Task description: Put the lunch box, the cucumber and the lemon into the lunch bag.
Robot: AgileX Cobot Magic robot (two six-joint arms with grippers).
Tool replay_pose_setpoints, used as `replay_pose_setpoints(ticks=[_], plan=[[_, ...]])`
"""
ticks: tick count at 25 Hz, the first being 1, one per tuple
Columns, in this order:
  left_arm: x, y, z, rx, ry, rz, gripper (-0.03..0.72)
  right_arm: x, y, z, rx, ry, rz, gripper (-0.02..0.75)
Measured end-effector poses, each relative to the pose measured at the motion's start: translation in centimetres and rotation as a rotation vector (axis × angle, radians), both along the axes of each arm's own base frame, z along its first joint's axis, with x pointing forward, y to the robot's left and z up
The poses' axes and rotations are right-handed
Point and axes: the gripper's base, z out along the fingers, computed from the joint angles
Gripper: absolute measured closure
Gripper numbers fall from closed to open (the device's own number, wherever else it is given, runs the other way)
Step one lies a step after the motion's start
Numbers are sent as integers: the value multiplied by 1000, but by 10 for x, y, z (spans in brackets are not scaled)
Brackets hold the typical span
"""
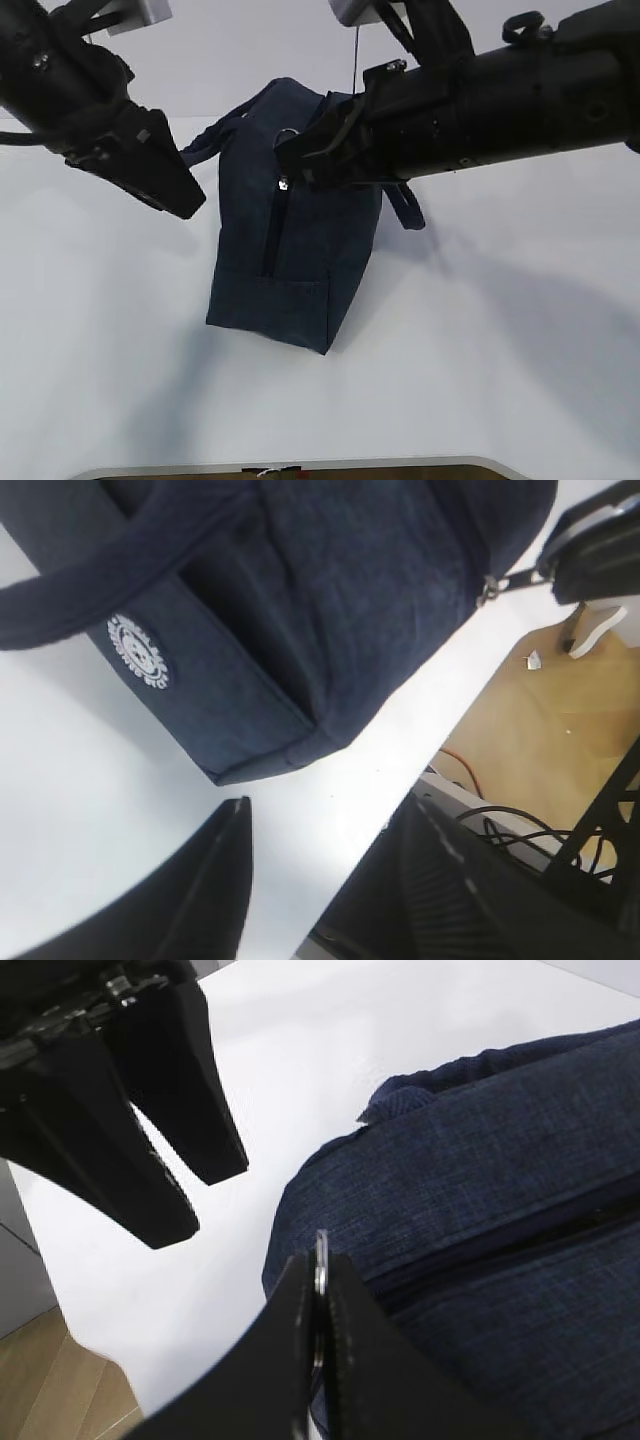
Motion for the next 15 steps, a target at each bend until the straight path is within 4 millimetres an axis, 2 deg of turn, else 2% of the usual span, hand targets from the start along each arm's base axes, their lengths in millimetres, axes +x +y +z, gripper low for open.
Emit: replay_pose_setpoints(ticks=[9,15], plan=[[1,-4,0,-39,-18,-50,334,0,0,0,0,0,0,733],[13,-11,-22,-56,33,-54,334,0,0,0,0,0,0,733]])
